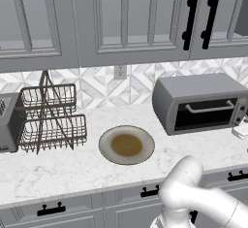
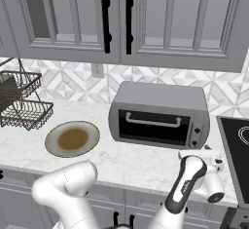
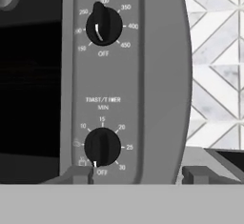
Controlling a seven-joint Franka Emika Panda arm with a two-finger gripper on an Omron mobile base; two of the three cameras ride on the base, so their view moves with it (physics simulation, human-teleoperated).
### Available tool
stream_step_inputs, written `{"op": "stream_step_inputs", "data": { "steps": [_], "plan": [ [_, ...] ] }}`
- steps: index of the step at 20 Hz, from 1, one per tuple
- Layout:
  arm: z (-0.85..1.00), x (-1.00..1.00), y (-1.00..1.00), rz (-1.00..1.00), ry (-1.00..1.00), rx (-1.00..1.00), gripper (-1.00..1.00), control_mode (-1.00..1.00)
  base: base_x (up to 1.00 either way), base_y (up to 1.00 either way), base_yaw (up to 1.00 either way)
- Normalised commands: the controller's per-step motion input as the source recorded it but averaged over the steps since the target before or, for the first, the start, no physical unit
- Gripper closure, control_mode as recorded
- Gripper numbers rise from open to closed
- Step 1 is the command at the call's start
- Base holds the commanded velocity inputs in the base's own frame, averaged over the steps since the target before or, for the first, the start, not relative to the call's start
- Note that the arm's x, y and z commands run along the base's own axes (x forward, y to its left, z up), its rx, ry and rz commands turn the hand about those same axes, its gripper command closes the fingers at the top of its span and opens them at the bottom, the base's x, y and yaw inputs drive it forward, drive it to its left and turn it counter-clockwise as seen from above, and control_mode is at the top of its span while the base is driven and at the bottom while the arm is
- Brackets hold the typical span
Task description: Pick up the kebab skewer and baguette bread, and place them inside the toaster oven. Close the toaster oven door and start by setting the timer.
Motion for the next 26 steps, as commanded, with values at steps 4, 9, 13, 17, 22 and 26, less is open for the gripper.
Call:
{"op": "stream_step_inputs", "data": {
  "steps": [4,9,13,17,22,26],
  "plan": [
    [0.37,0.0,0.0,0.0,-0.04,0.0,-1.0,-1.0,0.0,0.0,0.0],
    [0.32,-0.08,0.05,0.0,-0.01,0.0,-1.0,-1.0,0.0,0.0,0.0],
    [0.2,0.0,0.22,-0.02,0.0,0.0,-1.0,-1.0,0.0,0.0,0.0],
    [0.34,-0.01,0.24,-0.02,-0.03,0.0,-1.0,-1.0,0.0,0.0,0.0],
    [0.35,0.01,0.04,-0.03,-0.04,-0.01,-1.0,-1.0,0.0,0.0,0.0],
    [0.35,-0.13,0.0,-0.02,-0.02,0.0,-1.0,-1.0,0.0,0.0,0.0]
  ]
}}
